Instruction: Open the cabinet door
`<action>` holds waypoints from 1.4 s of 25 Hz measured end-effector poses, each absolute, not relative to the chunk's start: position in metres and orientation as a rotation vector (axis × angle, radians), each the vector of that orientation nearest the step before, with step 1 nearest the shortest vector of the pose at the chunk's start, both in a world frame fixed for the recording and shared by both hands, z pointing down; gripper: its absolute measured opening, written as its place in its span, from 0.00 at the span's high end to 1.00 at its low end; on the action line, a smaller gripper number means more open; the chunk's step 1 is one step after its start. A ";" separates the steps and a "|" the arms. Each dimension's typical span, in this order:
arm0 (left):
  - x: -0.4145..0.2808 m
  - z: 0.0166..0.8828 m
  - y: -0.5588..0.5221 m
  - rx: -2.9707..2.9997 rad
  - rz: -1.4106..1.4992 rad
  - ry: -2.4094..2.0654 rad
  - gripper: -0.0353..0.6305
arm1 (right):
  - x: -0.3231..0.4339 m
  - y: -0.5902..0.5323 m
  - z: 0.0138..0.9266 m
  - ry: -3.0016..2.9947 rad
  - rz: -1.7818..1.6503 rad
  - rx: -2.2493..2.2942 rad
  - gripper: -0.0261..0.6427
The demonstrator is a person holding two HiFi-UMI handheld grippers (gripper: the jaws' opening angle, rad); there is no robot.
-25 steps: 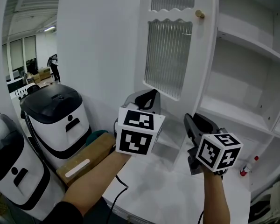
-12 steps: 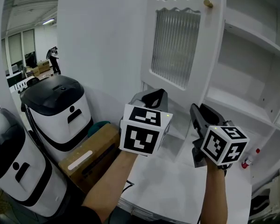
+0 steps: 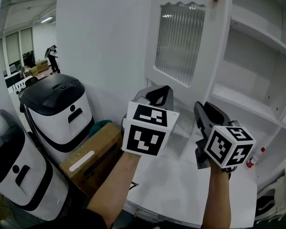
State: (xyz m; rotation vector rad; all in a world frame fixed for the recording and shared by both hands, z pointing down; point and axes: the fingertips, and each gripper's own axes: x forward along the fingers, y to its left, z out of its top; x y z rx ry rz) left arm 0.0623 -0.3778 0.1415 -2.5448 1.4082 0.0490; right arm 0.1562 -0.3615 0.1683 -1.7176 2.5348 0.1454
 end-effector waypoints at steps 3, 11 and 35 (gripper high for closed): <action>0.051 0.146 -0.374 -2.557 0.057 1.410 0.93 | 0.141 -0.354 0.170 2.537 0.162 -1.714 0.84; 0.027 0.148 -0.363 -2.570 0.091 1.420 0.93 | 0.114 -0.340 0.169 2.529 0.177 -1.711 0.85; 0.003 0.163 -0.337 -2.590 0.065 1.463 0.93 | 0.066 -0.315 0.170 2.576 0.180 -1.612 0.86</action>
